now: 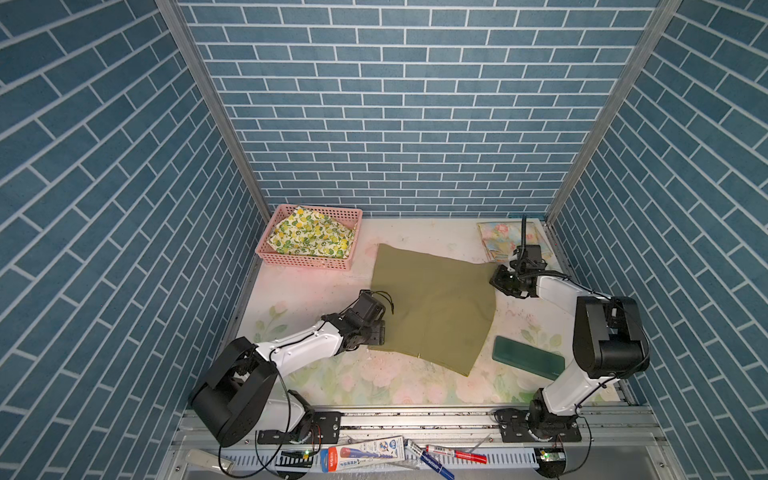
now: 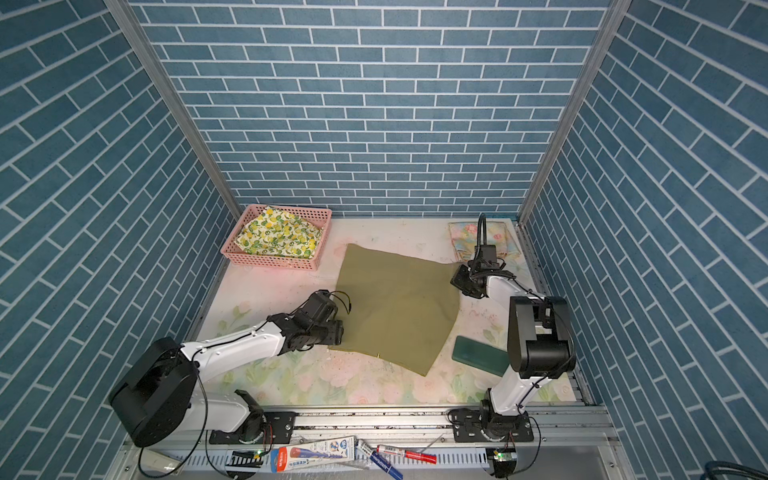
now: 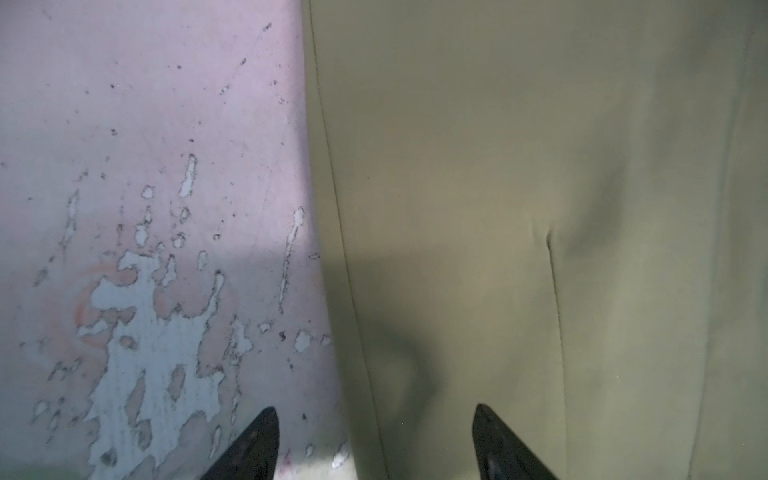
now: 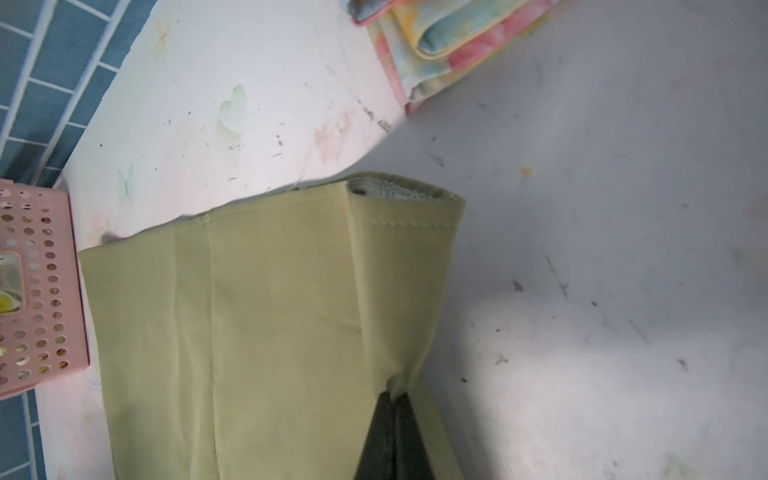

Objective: Fold and stack the skirts

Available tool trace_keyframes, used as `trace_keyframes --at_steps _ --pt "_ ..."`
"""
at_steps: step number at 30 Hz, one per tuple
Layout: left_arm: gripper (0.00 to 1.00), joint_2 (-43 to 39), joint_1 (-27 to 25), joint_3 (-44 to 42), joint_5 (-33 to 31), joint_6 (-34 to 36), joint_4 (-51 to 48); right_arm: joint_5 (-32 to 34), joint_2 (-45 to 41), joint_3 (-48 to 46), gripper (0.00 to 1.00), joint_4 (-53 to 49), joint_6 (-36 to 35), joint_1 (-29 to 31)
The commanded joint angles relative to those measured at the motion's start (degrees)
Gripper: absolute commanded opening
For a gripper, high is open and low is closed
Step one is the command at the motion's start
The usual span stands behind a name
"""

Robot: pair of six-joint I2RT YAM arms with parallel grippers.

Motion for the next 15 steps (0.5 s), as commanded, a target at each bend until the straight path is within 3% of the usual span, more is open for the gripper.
trace_keyframes --at_steps 1,9,15 --pt "0.73 2.4 1.0 0.2 -0.6 0.9 1.9 4.5 -2.4 4.8 0.0 -5.1 0.0 2.8" --pt "0.67 5.0 1.9 -2.6 2.0 0.5 7.0 8.1 -2.3 12.7 0.0 -8.4 5.6 13.1" --pt "0.67 3.3 2.0 -5.4 3.2 -1.0 9.1 9.7 5.0 23.7 0.0 -6.3 12.3 23.2"
